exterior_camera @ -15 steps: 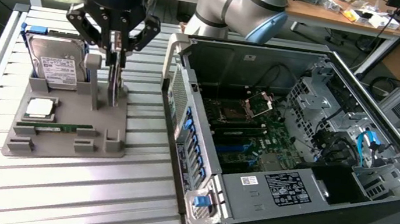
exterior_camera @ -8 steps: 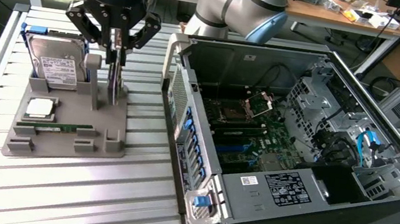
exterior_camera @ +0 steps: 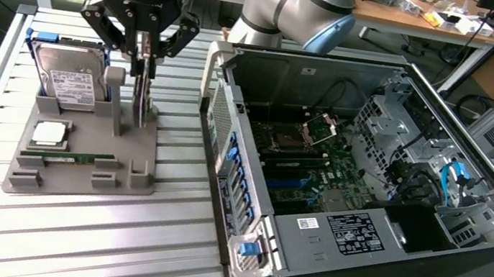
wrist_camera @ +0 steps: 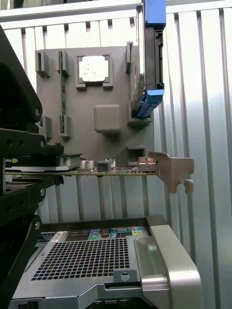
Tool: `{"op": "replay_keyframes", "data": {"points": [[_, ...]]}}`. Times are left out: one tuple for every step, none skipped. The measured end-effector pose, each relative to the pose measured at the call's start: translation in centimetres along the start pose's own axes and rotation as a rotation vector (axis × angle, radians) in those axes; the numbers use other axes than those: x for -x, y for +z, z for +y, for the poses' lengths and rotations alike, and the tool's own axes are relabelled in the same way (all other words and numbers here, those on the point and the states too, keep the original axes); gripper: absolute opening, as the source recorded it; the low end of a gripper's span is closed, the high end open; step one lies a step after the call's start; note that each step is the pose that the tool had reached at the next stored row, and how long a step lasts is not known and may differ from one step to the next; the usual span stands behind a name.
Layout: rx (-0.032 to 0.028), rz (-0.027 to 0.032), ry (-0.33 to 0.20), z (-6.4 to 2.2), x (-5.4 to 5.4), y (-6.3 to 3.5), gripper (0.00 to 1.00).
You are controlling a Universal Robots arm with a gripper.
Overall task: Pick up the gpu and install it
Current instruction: 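Pick up the gpu and move the gpu toward the slot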
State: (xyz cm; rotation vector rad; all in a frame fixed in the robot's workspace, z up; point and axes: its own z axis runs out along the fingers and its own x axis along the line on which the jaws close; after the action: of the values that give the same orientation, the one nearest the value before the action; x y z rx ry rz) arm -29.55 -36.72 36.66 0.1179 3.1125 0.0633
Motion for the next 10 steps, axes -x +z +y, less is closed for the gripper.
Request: {"op": "replay_keyframes", "data": {"points": [[0.0001,-0.0001,0.000,0.00,0.00,-0.07,0.27],[0.0001,0.0000,0.000,0.01,0.00,-0.13,0.27],[0.0001,0.0000,0.000,0.01,0.00,-0.17,0.27],[0.0000,0.0000,0.000,0.01,0.00,-0.21,0.27],[0.0001,-0.0001,0.000,0.01,0.01,-0.25,0.27],[0.0000,0.0000,0.000,0.01,0.01,-0.29,0.27],[0.0001,-0.0001,0.000,0.01,0.01,-0.33,0.27],[0.0000,-0.0001,0.000,0.02,0.01,-0.37,0.27],[0.0001,0.0000,0.000,0.02,0.01,-0.42,0.27],[0.0001,0.0000,0.000,0.02,0.01,-0.46,0.27]]}}
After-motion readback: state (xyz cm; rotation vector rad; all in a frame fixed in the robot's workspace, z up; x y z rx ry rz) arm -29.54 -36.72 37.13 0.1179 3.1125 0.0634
